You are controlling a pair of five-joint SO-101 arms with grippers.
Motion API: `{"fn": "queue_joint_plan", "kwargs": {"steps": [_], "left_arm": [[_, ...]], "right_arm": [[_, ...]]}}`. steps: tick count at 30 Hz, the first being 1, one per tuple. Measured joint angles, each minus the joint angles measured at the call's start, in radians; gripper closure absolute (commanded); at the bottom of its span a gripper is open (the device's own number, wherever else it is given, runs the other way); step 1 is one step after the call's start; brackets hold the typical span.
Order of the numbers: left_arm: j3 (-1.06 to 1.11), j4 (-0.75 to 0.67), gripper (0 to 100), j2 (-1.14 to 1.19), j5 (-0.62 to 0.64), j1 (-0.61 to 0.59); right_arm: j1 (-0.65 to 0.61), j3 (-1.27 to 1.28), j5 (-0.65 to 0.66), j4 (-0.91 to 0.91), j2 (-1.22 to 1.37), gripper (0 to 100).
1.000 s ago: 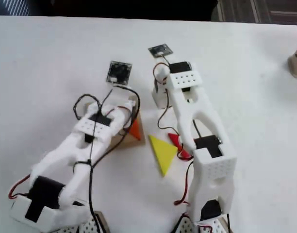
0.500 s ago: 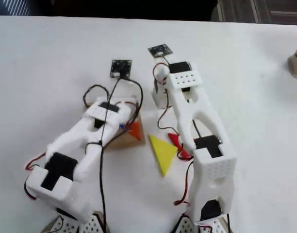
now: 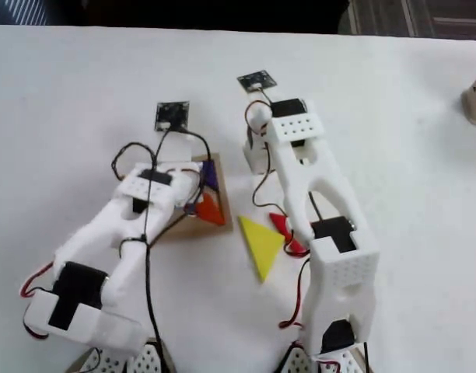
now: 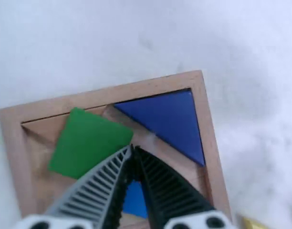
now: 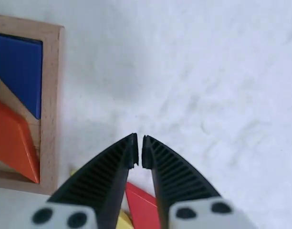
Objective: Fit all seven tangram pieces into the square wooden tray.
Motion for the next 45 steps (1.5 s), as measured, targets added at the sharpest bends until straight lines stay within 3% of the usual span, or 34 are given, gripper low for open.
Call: {"fn": "queue_joint_plan", "kwargs": {"steps": [12,22,29,45], "left_arm": [[0.063,0.012,98,-0.094,0.000,-0.002],[0.316,0.048,98,-0.362,-0.166,-0.003],[0.295,0.126,98,-0.258,-0.175,-0.003],[0.080,0.097,98,-0.025,-0.175,0.006]], "right_arm": [[0.000,0.000,0.000,0.000,0.000,97.7],[0.000,0.000,0.000,0.000,0.000,97.7],[0.000,0.000,0.000,-0.018,0.000,97.7],[0.002,0.000,0.000,-0.018,0.025,97.7]]}}
